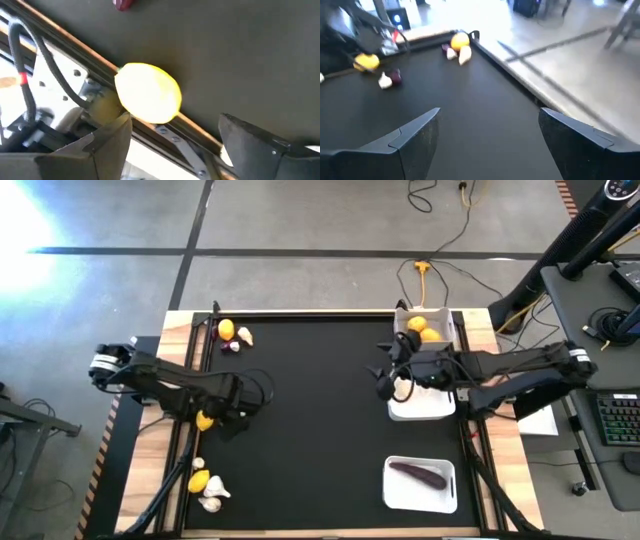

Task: Sort produce into baskets
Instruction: Put the lemon into the gray bin

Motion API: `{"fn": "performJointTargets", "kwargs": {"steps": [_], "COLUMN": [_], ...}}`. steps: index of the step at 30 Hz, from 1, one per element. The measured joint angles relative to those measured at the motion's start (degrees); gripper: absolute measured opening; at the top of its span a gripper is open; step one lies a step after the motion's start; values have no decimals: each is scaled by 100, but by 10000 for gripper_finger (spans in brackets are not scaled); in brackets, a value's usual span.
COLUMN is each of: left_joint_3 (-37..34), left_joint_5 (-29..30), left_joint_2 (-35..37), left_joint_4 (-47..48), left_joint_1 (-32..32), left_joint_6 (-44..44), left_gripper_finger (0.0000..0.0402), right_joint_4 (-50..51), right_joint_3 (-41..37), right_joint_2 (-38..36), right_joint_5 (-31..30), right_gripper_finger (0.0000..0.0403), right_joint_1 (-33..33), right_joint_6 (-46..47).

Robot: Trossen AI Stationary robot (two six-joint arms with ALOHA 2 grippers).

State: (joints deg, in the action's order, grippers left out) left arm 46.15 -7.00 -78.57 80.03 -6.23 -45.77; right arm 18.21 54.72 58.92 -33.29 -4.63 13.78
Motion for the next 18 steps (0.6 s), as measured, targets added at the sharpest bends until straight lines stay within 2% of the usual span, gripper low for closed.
{"fn": "performJointTargets", "kwargs": {"steps": [9, 12, 18], "left_joint_3": [0, 0, -4], "left_joint_5": [199, 560, 512], "left_joint_2": [-1113, -1510, -2150], "left_joint_4": [59, 64, 51], "left_joint_1": [73, 110, 163], "left_joint_6": [791, 1134, 1693], "left_gripper_finger": [280, 280, 280], "right_joint_4": [-377, -529, -640], "right_joint_3": [214, 214, 341], "right_joint_2": [578, 808, 941], "right_joint_5": [-58, -77, -82], "right_gripper_finger": [324, 324, 324], "right_joint_1": [-338, -338, -338], "right_joint_6": [-467, -552, -632]}}
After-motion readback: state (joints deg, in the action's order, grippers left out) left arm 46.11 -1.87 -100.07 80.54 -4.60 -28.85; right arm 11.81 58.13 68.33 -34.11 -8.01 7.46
